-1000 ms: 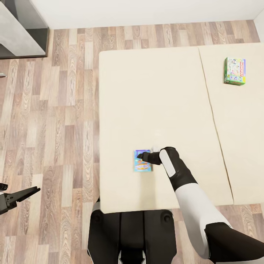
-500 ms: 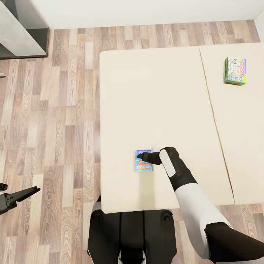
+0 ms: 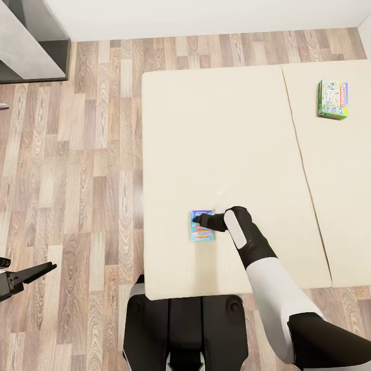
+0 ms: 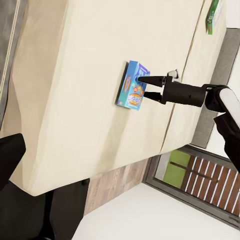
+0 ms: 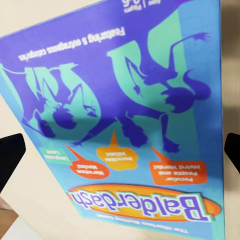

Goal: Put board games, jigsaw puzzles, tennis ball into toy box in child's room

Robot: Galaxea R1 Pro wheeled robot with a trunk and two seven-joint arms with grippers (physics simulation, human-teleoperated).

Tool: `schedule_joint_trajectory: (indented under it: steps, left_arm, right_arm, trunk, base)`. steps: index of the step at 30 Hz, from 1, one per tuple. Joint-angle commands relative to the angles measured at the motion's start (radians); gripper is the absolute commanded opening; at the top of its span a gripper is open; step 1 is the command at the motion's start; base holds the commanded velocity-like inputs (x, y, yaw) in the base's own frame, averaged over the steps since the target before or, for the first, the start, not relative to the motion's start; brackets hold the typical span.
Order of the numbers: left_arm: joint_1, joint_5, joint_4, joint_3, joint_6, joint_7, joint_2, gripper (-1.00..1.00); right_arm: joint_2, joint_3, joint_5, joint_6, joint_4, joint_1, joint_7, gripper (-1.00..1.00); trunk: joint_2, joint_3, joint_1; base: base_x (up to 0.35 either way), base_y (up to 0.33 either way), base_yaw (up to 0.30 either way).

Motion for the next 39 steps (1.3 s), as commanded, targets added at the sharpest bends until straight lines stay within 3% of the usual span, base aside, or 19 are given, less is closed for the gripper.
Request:
schedule_joint_trajectory:
  steps: [1,39]
  left_arm:
    - [0.000,-0.001,0.000,0.000,0.011,-0.005,0.000,1.00]
    - [0.000,-0.001,0.000,0.000,0.011,-0.005,0.000,1.00]
  right_arm:
    - [0.000,0.001,-0.011,0.003,-0.001,0.000,-0.011,1.00]
    - [0.000,0.002,-0.011,0.003,-0.001,0.000,-0.010,1.00]
  trunk:
    - [-0.002,-0.001,0.001]
    - [-0.002,-0.001,0.001]
  base:
    - [0.000,0.002,0.000]
    - [0.000,0.043,0.000]
